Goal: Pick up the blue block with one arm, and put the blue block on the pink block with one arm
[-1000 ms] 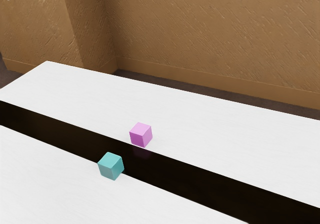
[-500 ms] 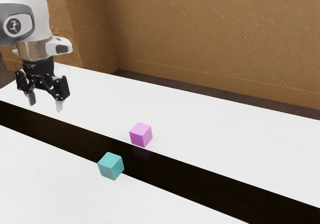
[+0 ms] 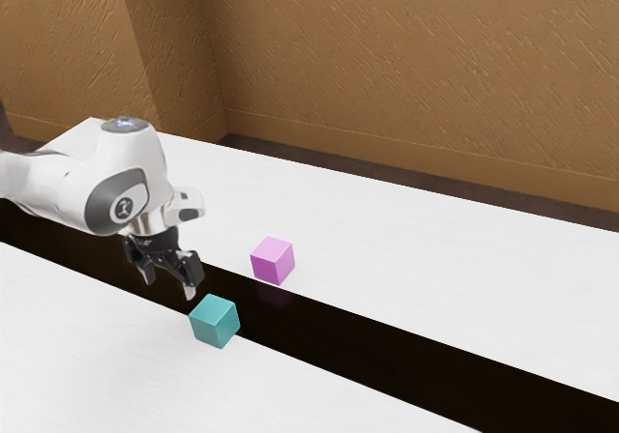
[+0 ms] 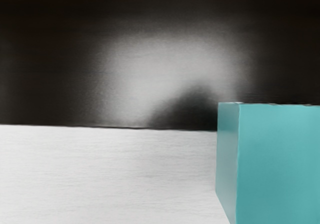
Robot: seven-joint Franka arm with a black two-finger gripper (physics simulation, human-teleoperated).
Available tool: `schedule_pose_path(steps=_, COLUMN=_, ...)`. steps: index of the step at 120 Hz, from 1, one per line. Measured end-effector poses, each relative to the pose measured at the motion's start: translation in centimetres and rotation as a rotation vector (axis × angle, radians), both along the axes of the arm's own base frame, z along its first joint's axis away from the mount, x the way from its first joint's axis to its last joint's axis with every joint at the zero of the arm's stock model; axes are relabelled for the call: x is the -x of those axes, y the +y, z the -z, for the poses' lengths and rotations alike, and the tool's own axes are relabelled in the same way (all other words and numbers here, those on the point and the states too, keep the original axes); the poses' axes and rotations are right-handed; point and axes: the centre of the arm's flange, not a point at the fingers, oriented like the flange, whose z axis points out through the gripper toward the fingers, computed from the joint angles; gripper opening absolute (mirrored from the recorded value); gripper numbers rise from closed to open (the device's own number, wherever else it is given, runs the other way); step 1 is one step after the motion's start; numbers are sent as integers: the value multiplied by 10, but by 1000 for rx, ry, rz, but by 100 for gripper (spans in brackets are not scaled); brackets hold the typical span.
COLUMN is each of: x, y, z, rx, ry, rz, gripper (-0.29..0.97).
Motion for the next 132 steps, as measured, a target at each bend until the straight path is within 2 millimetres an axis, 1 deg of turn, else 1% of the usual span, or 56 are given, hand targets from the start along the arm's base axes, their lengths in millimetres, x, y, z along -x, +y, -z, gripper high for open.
schedule_pose_path(steps=10, x=-14, y=-6, z=9, rx=29, ry=-30, rz=10, gripper=68)
schedule_pose_path(steps=23, x=-21, y=-13, z=16, rx=47, ry=-55, rz=37, gripper=68)
schedule_pose_path(steps=36, x=-23, y=-13, z=17, rx=52, ry=-70, rz=58, gripper=68)
schedule_pose_path(steps=46, x=-19, y=-16, z=20, rx=61, ry=-30, rz=74, gripper=68)
schedule_pose_path(steps=54, x=-20, y=-22, z=19, rx=67, ry=-2, rz=93, gripper=68)
schedule_pose_path(steps=62, x=-24, y=-30, z=18, rx=72, ry=17, rz=116, gripper=68)
schedule_pose_path(steps=73, x=-25, y=-39, z=21, rx=77, ry=46, rz=139, gripper=68)
schedule_pose_path(steps=92, x=-22, y=-36, z=38, rx=83, ry=97, rz=142, gripper=68)
schedule_pose_path(steps=102, x=-23, y=-35, z=44, rx=83, ry=106, rz=148, gripper=68)
schedule_pose_path(steps=120, x=-29, y=-36, z=47, rx=79, ry=97, rz=160, gripper=68)
schedule_pose_path(steps=132, x=-31, y=-36, z=56, rx=76, ry=88, rz=167, gripper=68)
